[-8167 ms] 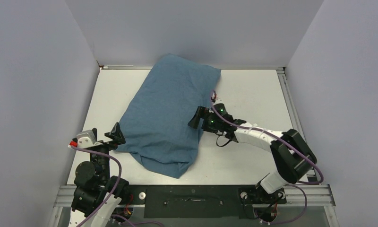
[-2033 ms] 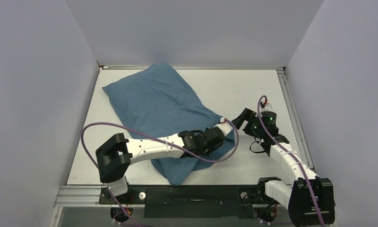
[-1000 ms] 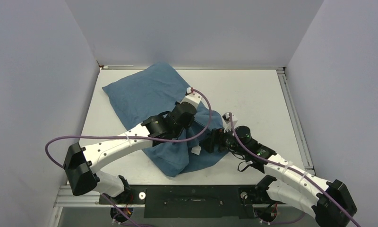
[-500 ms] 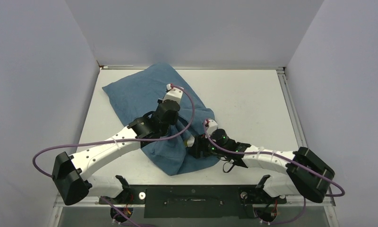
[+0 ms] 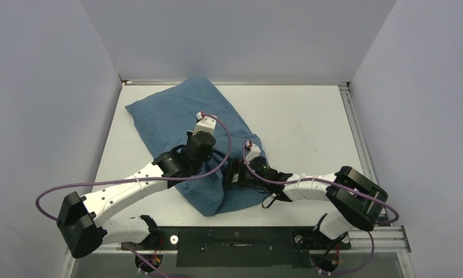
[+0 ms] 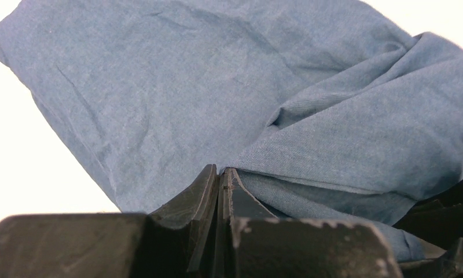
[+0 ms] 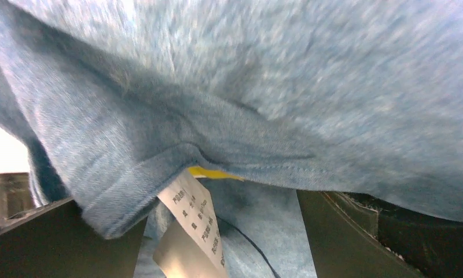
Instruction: Remove the pillowcase from the pillow
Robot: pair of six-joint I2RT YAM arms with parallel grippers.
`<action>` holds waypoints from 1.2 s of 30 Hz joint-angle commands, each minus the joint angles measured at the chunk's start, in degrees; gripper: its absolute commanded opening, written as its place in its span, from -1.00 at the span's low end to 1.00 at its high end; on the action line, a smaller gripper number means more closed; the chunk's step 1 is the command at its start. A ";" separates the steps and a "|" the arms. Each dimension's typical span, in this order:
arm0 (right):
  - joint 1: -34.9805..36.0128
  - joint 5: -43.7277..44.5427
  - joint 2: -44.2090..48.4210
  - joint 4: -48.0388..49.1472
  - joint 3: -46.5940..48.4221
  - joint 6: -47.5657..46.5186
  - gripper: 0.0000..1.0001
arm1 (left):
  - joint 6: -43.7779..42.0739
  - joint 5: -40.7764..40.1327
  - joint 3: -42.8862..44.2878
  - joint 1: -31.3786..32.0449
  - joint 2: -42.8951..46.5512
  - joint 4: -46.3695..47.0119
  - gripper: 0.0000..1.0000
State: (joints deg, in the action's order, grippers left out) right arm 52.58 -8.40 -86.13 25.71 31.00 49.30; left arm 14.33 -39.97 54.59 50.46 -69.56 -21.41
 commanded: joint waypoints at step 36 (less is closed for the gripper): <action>-4.41 8.05 -3.28 13.81 -1.93 12.30 0.93 | -9.21 -3.22 21.23 -1.38 0.53 -17.90 -1.00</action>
State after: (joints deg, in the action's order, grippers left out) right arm 48.77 -1.78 -90.85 36.32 28.23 62.39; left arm 8.75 -41.95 71.70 49.76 -67.37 -35.77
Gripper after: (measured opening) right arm 0.964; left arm 0.021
